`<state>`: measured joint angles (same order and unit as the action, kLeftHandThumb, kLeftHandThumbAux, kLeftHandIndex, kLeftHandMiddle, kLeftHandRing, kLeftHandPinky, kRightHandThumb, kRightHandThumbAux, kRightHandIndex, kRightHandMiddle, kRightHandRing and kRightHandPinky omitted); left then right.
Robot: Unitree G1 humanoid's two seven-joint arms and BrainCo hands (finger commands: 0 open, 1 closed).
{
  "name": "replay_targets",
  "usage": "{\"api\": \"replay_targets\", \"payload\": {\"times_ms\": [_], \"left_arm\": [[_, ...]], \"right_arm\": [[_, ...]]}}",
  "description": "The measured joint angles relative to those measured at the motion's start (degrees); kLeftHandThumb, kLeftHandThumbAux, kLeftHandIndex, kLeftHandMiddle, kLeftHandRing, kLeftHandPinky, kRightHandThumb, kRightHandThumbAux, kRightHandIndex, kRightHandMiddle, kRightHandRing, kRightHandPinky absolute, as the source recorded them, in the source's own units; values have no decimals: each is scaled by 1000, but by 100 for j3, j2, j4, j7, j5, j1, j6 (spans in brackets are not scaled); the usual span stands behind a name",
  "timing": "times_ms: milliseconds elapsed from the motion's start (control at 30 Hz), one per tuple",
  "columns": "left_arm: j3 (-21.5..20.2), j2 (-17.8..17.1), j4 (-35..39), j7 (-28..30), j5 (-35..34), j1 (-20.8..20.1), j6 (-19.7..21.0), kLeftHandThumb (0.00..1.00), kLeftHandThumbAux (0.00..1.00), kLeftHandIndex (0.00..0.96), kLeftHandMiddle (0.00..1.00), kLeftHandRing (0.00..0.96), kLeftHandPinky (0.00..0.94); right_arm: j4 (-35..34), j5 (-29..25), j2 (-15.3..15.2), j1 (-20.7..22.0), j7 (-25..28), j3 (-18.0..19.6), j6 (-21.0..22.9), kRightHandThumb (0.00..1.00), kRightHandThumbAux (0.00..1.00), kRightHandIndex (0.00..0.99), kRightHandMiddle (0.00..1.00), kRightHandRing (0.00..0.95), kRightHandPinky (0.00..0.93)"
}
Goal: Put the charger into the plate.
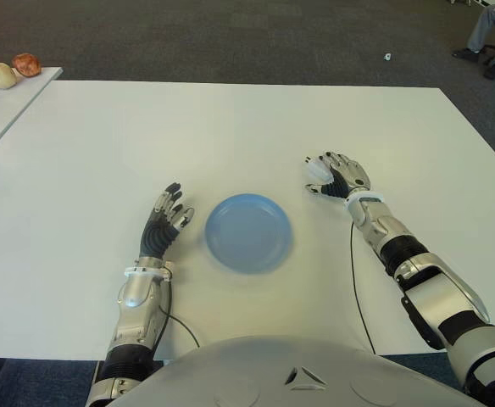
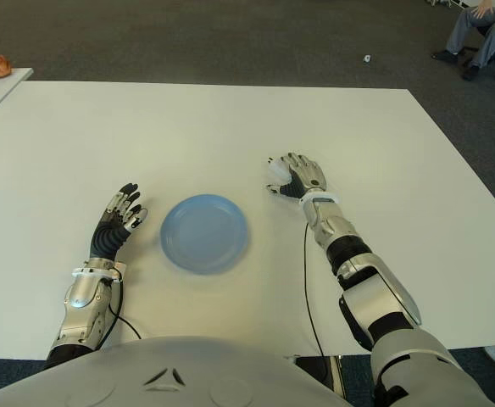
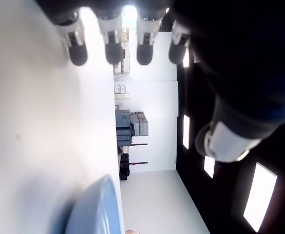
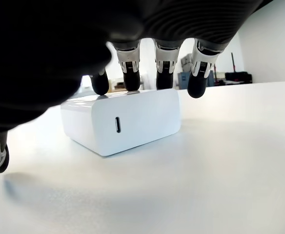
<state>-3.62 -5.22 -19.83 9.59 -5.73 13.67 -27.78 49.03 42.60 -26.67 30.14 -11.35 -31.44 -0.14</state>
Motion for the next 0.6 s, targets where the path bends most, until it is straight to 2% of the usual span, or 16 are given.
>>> {"api": "replay_targets", "payload": {"times_ms": [600], "left_arm": [[0, -4, 16, 0, 0, -26, -31, 0, 647, 16, 51, 43, 62]], "right_arm": [[-71, -269, -361, 363, 1338, 46, -448, 0, 292, 0, 0, 0, 0]]}}
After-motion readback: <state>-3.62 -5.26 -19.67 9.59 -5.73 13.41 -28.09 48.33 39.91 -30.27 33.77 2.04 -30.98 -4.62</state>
